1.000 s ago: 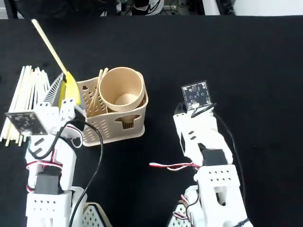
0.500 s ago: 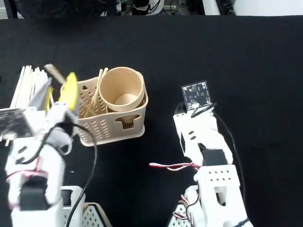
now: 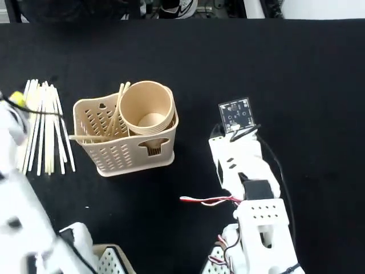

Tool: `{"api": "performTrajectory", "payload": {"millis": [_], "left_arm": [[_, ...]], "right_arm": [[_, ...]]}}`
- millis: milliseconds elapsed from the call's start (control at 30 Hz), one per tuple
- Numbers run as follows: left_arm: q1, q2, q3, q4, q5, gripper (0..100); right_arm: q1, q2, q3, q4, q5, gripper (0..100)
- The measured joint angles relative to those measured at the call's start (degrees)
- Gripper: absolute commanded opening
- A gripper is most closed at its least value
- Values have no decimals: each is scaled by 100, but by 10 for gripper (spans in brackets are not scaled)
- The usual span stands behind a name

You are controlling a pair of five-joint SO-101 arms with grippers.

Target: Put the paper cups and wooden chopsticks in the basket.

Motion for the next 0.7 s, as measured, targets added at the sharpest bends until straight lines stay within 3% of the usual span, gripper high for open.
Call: {"api": "performTrajectory", "payload": {"millis": [200,467,700], "left_arm": [[-466,2066,-870,536,-800,192],[-545,4501,-1846,571,-1829,192],[-545,6769,-3341,563,-2084,188]], "right_arm": [[0,0,0,0,0,13],[0,0,0,0,0,13],[0,0,0,0,0,13]]}}
